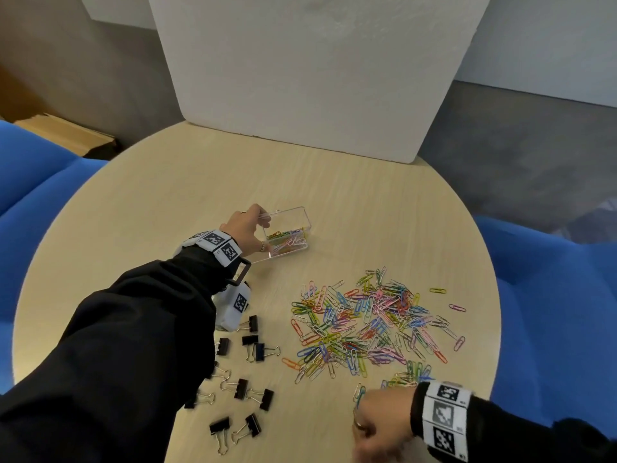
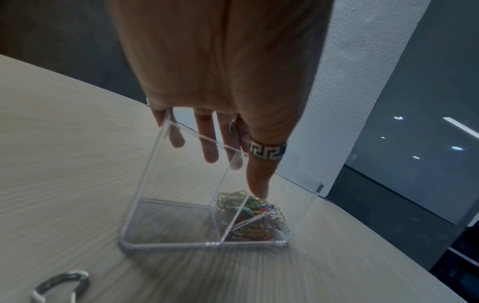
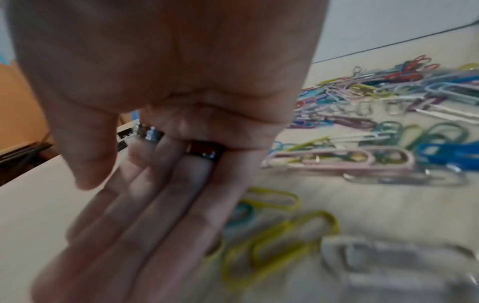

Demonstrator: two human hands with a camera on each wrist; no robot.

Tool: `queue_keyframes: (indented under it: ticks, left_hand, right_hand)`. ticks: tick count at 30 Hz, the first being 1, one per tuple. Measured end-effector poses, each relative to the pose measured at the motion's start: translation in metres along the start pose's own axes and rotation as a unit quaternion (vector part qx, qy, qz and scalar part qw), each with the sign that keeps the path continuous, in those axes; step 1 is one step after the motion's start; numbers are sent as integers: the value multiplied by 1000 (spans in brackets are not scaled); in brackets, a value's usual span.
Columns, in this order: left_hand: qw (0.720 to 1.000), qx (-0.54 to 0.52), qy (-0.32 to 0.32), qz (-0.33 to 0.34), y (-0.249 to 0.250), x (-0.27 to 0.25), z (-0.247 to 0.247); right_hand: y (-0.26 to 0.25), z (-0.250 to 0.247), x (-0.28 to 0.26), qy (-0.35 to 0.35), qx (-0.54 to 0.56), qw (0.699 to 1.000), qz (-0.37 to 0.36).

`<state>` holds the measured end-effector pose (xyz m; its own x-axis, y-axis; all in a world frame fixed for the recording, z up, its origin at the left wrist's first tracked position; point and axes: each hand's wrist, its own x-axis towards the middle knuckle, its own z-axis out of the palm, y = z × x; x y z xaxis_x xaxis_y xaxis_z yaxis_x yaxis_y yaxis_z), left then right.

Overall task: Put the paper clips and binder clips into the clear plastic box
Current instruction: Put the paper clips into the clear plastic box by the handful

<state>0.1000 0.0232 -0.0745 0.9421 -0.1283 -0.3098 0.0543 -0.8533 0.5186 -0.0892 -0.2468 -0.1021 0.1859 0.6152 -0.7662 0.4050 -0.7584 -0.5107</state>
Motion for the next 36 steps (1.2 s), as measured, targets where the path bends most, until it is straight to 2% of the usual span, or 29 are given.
queue_keyframes:
  ticks: [2,4,6,8,9,11,13,15,17,19,23,25,27,29,30,31,33,35,36]
  left_hand:
    - [1000,0,0,0,0,0,0]
    - [1000,-2,-1,1,0,1,0]
    - [1000,-4,-1,2,1,0,-1]
    - [1000,-3,1,2,1,0,0]
    - [1000,-3,3,3,0,0,0]
    - [1000,-2,7,3,-1,1,0]
    - [1000,-1,8,3,-1,1,1]
    - [1000,0,10,5,-1,0,1]
    - [1000,3,10,5,0,0,1]
    - [1000,5,9,5,1,0,1]
    - [1000,4,8,1,2,-1,0]
    - [1000,5,7,-1,2,-1,0]
    - [1000,4,5,-2,2,-1,0]
    - [1000,4,4,-5,2,0,0]
    - [1000,4,4,-6,2,0,0]
    - [1000,5,4,-7,2,0,0]
    - [1000,7,4,-10,1,0,1]
    - [1000,11,5,-11,1,1,1]
    - [1000,12,6,-11,1,0,2]
  right_hand:
    - [4,-4,4,31,22,999,13]
    - [8,-18,5,114,35,993,23]
    - [12,-36,0,186,87,978,31]
    - [19,-50,-10,228,147,962,40]
    - [21,-54,-17,232,161,958,45]
    - [23,-51,-30,187,140,969,77]
    - [28,-36,-38,89,81,984,131]
    - [33,-18,-41,-27,99,982,159]
    - [36,-7,-40,-84,135,974,161]
    - [39,-9,-35,-74,204,964,153]
    - [43,-32,-26,115,219,961,123]
    - [48,-46,-27,216,277,931,101]
    - [58,-57,-30,362,326,865,116]
    - [77,-66,-38,499,278,796,198]
    - [89,-68,-41,529,238,772,261]
    - [100,-68,-44,536,216,749,326]
    - [119,-66,-49,514,252,708,413]
    - [130,-64,-50,500,291,685,443]
    - [132,-63,-50,493,297,684,448]
